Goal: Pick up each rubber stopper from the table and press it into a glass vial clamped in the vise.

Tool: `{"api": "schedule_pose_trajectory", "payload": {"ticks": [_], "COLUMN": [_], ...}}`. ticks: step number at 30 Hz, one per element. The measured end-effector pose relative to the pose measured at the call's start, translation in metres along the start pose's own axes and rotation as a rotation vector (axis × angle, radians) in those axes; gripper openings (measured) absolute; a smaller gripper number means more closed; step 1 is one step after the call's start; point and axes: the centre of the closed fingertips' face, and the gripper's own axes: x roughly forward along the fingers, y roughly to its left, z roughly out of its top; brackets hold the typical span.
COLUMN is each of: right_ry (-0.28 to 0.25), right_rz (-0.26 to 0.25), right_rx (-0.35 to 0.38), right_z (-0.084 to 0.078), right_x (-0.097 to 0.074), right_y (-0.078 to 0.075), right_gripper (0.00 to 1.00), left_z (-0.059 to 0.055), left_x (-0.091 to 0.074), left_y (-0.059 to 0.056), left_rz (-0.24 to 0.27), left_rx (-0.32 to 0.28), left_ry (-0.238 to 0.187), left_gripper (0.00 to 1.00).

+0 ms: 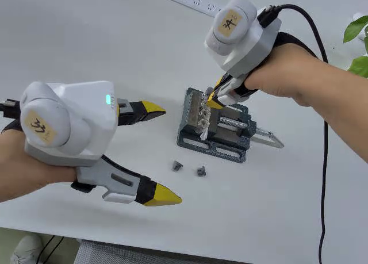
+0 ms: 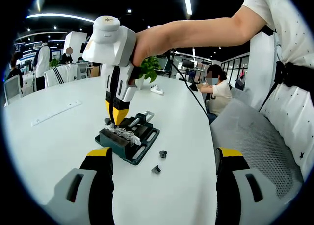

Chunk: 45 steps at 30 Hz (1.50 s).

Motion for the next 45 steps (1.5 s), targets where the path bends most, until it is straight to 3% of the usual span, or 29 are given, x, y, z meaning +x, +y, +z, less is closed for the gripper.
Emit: {"api": "schedule_pose_trajectory", "payload": {"ticks": [25,31,37,45], "right_ry": [0.07,0.034,-0.011,-0.03], "right_rz": [0.002,0.005,0.025,0.031], "right_rx": [-0.007,-0.021,0.021,0.023], "right_z": [-0.0001,0.0005,0.0006,0.0005], "right_x": [-0.0024,-0.0048,-0.0034,-0.0019], "right_y": [0.0035,0.0024,-0.0004,-0.0003], "right_gripper": [0.04,0.06,0.07,0.07], "left_z": [0.0002,0.0038,0.001,0.0005], "left_x": [0.0022,0.003,0.0017,0.0032], "left_y": [-0.0006,-0.0025,-0.0025,-0.0016], "left_rz": [-0.002,-0.007,-0.004,-0.006], "left_rx": [-0.008,-0.003,-0.007,-0.01], "left_ry": [-0.006,-0.009,-0.001,-0.001], "left_gripper": [0.85,0.85,0.85,0.85]}}
